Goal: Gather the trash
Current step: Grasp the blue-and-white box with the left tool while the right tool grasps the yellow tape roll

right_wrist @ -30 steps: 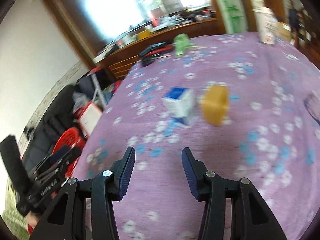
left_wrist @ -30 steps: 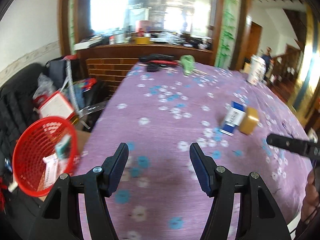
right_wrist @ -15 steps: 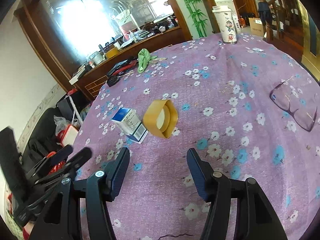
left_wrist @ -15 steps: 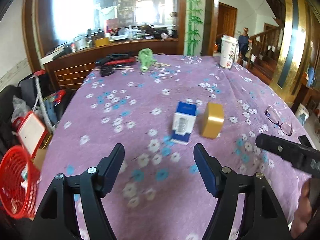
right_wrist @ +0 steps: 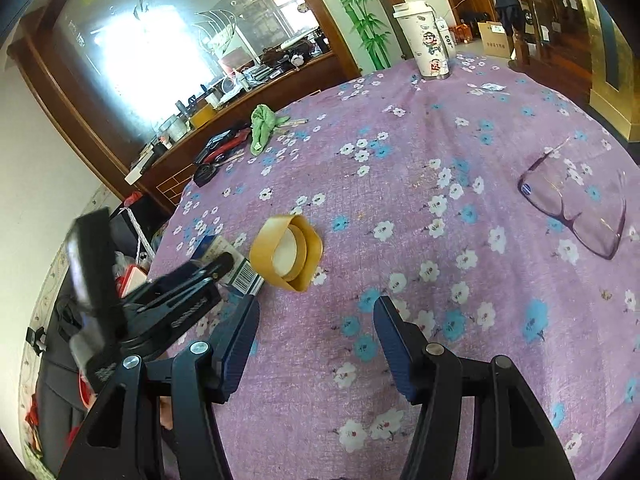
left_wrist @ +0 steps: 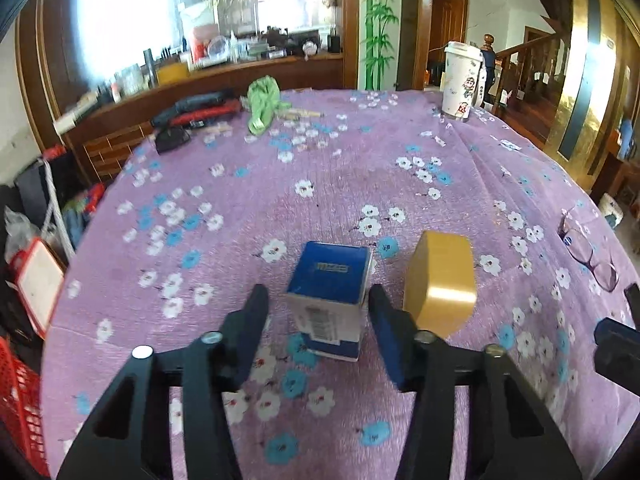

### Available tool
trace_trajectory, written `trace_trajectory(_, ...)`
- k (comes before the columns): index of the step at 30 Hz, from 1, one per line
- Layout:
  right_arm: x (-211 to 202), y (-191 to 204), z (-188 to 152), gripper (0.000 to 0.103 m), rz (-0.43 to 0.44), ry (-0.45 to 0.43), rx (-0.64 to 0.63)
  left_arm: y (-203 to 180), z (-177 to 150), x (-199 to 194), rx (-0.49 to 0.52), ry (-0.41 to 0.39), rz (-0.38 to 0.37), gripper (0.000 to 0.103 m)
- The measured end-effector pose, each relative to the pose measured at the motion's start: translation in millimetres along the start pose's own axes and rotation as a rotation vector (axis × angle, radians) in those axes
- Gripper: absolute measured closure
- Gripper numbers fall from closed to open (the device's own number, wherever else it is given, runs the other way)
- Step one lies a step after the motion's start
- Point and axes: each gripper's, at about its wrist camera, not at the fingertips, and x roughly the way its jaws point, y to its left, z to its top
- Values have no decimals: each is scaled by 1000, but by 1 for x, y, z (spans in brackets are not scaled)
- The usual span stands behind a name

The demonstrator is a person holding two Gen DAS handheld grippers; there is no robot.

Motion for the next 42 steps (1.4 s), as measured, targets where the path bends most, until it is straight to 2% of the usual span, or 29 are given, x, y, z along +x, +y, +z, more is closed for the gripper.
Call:
trace_trajectory(4, 13, 16, 10, 38, -19, 13, -30, 3, -4, 3, -18, -25, -22, 64)
trace_trajectory(8, 39, 41, 19, 36, -38, 28, -67, 9, -9, -1, -27, -68, 1, 65)
trace_trajectory(12, 70, 57, 24, 36, -68, 51, -74, 34, -12, -9, -97, -114, 22, 69)
trace_trajectory(17, 102, 74, 28, 36, -174, 40, -134, 62, -11, -16, -158, -174, 127, 70)
trace_trajectory(20, 115, 76, 28, 36, -261, 18, -176, 73, -12, -15, -184, -171, 137, 70)
trace_trajectory(24, 125, 69, 28, 37, -308, 16, -180, 74, -13, -14, -176, -174, 153, 70)
trace_trajectory(28, 127, 63, 25, 47, -343, 10, -198, 71, -14, -12, -166, -163, 161, 70)
trace_trajectory(30, 127, 62, 24, 57, -349, 2, -205, 71, -14, -11, -162, -167, 168, 70)
trace_trajectory(31, 127, 61, 24, 67, -349, 1, -209, 70, -14, -11, -161, -167, 169, 70)
trace_trajectory(32, 128, 60, 23, 71, -348, 5, -214, 70, -15, -9, -159, -165, 171, 70)
trace_trajectory(42, 120, 69, 17, 71, -345, -59, -292, 67, -17, -11, -133, -170, 177, 70)
